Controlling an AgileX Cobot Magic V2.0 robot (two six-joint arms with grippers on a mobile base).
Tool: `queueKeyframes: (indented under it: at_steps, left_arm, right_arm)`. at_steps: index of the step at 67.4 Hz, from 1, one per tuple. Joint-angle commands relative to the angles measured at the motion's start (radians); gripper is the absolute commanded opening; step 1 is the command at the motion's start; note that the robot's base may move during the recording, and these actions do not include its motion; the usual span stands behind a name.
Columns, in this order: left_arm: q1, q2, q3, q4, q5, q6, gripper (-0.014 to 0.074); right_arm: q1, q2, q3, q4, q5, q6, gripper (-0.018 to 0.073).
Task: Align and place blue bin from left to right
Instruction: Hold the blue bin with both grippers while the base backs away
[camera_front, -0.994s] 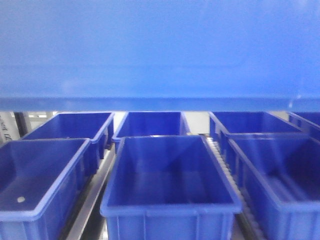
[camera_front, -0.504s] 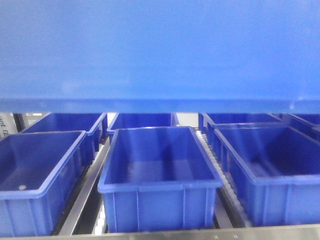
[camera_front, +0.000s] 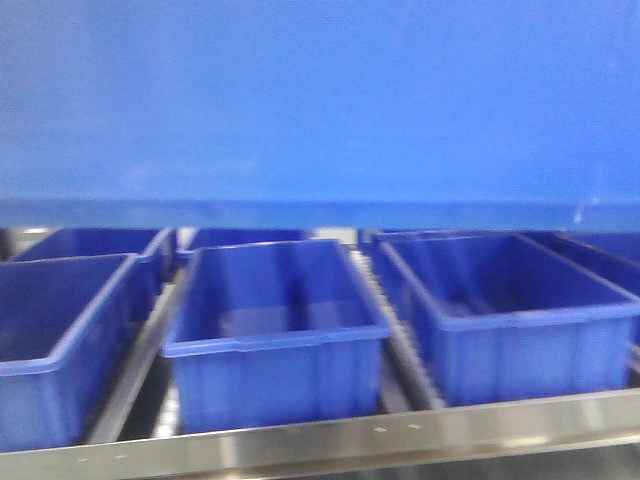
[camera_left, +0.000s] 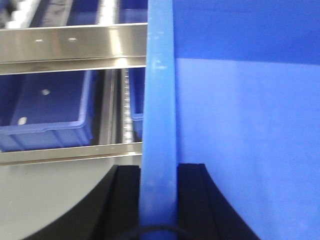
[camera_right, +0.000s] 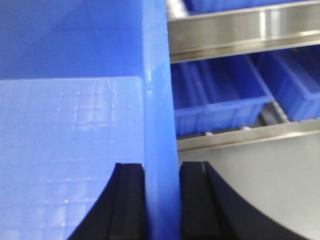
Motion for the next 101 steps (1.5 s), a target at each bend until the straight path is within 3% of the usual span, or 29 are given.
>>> queueKeyframes:
  at_steps: [1,101]
  left_arm:
    - [-0.023,-0.002,-0.016,-0.026,-0.093,-0.009,-0.0111]
    - [-0.023,-0.002,-0.016,-0.026,-0.093,-0.009,-0.0111]
  right_arm:
    - [0.016,-0.001,-0.009,0.009,-0.198,0.010,-0.0079]
    - [0.016,-0.001,-0.009,0.009,-0.198,0.010,-0.0079]
